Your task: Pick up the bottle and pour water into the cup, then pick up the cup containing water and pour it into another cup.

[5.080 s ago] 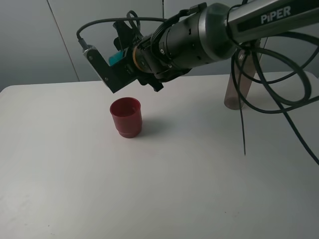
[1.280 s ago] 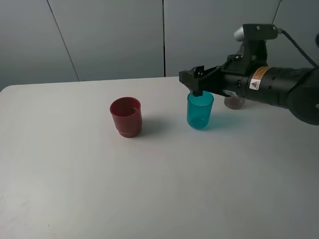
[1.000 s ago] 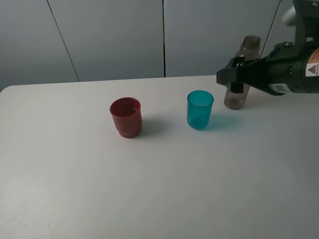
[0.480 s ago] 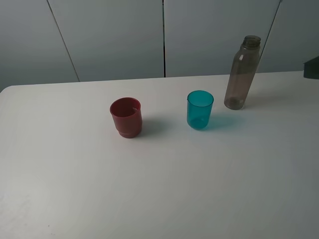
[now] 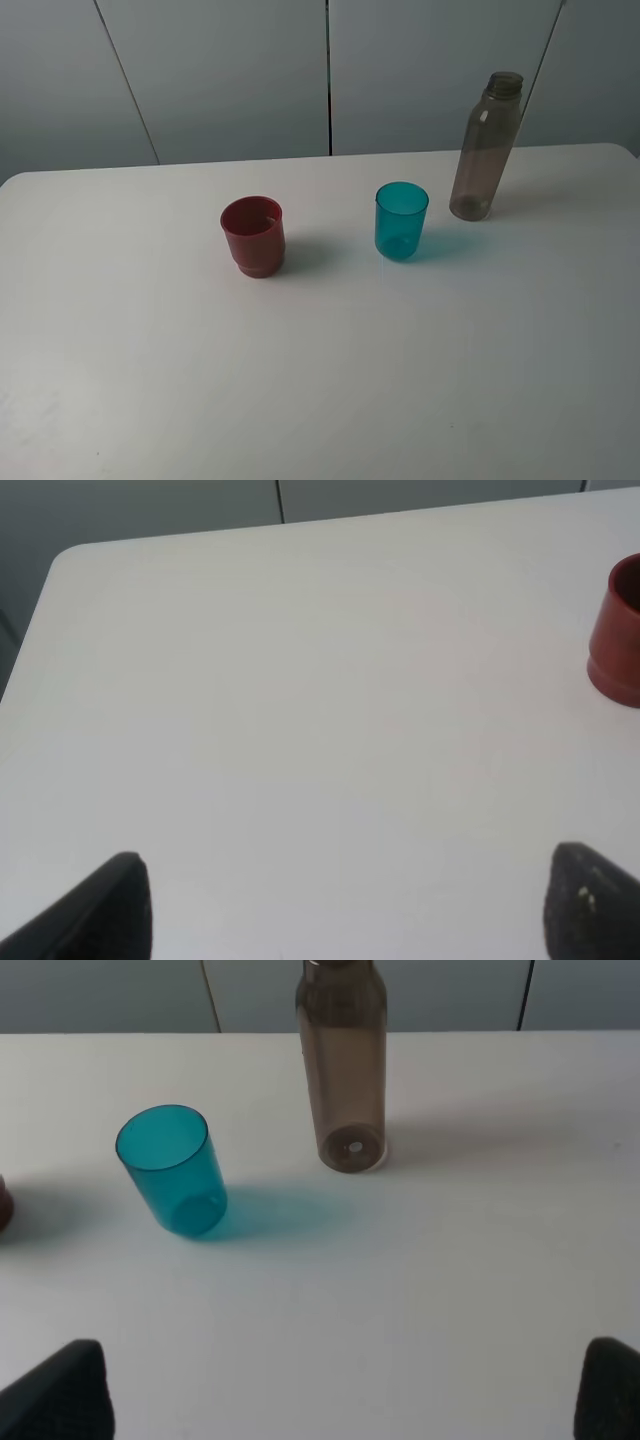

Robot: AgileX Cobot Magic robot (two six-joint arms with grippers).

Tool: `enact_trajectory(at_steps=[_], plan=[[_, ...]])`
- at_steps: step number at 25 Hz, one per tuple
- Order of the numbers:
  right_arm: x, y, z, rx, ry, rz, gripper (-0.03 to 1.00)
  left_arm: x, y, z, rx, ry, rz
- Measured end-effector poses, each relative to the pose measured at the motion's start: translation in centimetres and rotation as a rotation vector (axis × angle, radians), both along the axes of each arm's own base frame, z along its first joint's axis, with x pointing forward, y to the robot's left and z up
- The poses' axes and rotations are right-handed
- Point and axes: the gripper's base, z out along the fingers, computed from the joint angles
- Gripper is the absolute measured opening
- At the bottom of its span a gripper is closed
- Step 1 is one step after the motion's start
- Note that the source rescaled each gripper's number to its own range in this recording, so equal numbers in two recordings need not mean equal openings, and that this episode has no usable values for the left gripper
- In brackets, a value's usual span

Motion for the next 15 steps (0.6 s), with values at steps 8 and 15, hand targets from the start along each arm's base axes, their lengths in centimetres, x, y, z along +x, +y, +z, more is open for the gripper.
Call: enact_trajectory(at_steps=[8,15], plan=[[-3.4,-0.2,-0.6,-0.005,-0.100,0.011,1.00,0.0,0.0,0.0,0.000,0.000,0.000],[-3.9,-0.3,-2.4,-0.004,-0.107,0.011,1.00,0.0,0.0,0.0,0.000,0.000,0.000]])
